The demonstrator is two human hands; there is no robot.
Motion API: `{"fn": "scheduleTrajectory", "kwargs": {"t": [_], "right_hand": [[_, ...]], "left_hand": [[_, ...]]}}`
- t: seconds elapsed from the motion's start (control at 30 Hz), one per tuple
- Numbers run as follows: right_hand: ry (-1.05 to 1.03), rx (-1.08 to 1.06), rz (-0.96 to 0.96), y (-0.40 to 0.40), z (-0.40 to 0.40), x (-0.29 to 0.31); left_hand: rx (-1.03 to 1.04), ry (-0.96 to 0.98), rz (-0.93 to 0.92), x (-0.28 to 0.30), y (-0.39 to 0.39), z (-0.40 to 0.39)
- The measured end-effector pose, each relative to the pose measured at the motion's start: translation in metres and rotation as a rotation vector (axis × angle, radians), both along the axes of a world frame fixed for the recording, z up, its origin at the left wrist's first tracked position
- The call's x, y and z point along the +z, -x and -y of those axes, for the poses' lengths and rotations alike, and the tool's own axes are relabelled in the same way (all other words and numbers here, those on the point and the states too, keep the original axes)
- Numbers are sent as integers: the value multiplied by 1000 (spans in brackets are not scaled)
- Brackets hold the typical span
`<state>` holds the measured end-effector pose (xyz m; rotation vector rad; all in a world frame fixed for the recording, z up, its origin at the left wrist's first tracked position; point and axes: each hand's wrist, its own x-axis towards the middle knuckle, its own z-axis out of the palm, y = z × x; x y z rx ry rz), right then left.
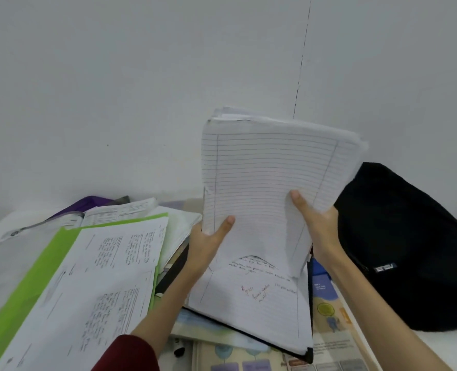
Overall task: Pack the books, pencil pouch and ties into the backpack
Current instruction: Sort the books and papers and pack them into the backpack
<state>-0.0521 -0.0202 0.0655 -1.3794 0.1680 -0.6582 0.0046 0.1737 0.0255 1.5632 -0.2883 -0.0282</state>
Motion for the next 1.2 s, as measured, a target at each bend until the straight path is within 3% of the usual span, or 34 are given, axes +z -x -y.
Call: {"fn": "scheduleTrajectory", "kwargs": {"t": [0.27,0.57,0.87,1.0,1.2], "right_hand": [[21,-105,87,-8,-5,13],[65,-97,26,-9,-7,-10],[165,-136,16,-5,-18,-28],[218,-205,18,-8,-28,-8],[264,-94,0,-18,-69,42]], "left_hand": [[62,49,277,71,-24,1],[127,6,171,33,-13,13],[212,-73,227,19,-7,9],[234,-67,210,36,-6,2],[227,-61,137,76,-5,-69]]}}
